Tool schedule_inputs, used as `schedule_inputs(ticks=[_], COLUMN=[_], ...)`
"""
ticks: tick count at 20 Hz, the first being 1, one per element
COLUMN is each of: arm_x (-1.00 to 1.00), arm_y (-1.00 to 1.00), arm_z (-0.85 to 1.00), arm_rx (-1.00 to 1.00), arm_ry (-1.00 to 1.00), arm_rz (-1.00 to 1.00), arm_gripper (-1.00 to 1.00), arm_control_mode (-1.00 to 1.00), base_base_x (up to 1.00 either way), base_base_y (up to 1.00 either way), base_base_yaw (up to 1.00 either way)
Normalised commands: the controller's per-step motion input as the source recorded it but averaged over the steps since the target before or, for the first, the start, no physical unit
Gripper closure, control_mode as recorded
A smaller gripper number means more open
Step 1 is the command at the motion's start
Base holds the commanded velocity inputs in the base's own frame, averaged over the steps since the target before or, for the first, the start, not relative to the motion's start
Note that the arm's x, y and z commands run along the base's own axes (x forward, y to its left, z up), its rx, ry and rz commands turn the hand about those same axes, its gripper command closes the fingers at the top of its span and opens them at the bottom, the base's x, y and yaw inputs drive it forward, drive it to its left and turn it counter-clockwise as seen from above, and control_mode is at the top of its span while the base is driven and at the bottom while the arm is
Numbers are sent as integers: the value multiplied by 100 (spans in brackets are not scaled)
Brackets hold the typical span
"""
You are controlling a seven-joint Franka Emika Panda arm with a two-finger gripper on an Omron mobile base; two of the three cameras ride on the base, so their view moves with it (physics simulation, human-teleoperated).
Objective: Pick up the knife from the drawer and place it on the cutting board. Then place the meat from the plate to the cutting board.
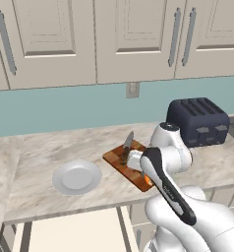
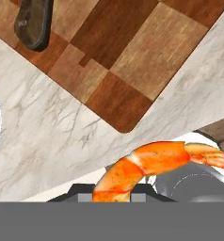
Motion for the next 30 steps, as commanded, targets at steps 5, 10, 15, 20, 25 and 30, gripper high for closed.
schedule_inputs(ticks=[5,10,15,20,25,30], arm_x=[1,23,47,64,50,31], arm_y=[-70,-57,-41,-26,1,13], arm_z=[47,17,0,-3,0,-18], arm_rx=[3,2,2,1,0,-5], arm_ry=[0,8,9,9,9,7], arm_rz=[-4,-1,0,0,0,0], arm_gripper=[100,100,100,100,100,100], arm_control_mode=[-100,-100,-100,-100,-100,-100], base_base_x=[0,0,0,0,0,0], base_base_y=[0,0,0,0,0,0], base_base_yaw=[0,0,0,0,0,0])
